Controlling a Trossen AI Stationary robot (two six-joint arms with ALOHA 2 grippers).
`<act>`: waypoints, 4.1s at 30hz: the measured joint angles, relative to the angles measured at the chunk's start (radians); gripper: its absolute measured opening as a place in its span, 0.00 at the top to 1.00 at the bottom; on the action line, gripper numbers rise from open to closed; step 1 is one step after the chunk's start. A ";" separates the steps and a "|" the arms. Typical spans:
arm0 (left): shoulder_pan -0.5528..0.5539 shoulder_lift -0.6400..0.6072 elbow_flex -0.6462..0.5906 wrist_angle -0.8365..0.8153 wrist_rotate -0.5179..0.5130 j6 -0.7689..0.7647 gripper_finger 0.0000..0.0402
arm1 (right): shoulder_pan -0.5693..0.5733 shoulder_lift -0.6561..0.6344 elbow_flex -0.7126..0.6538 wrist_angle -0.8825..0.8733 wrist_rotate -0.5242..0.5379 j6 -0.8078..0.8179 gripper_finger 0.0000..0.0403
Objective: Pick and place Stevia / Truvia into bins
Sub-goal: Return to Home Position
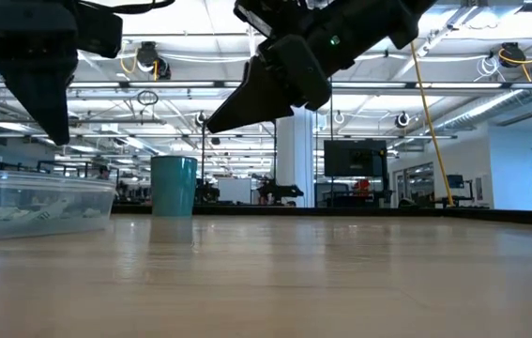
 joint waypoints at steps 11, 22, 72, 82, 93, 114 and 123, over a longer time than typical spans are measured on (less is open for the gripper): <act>0.058 -0.106 0.000 -0.061 -0.101 0.095 0.67 | 0.056 -0.213 0.000 -0.275 0.284 -0.004 0.65; 0.005 -0.527 -0.073 -0.068 -0.502 0.225 0.68 | 0.126 -0.750 -0.433 -0.321 0.312 0.325 0.65; 0.093 -1.146 -0.961 1.092 -0.374 0.639 0.68 | 0.152 -1.710 -1.178 -0.051 0.052 0.310 0.65; 0.093 -1.146 -0.961 1.092 -0.374 0.639 0.68 | 0.152 -1.710 -1.179 -0.051 0.052 0.314 0.65; 0.093 -1.146 -0.961 1.092 -0.373 0.640 0.68 | 0.152 -1.710 -1.180 -0.051 0.051 0.314 0.65; 0.093 -1.146 -0.961 1.092 -0.373 0.640 0.68 | 0.152 -1.710 -1.181 -0.051 0.051 0.314 0.65; 0.093 -1.146 -0.961 1.092 -0.373 0.640 0.68 | 0.152 -1.710 -1.181 -0.051 0.051 0.314 0.65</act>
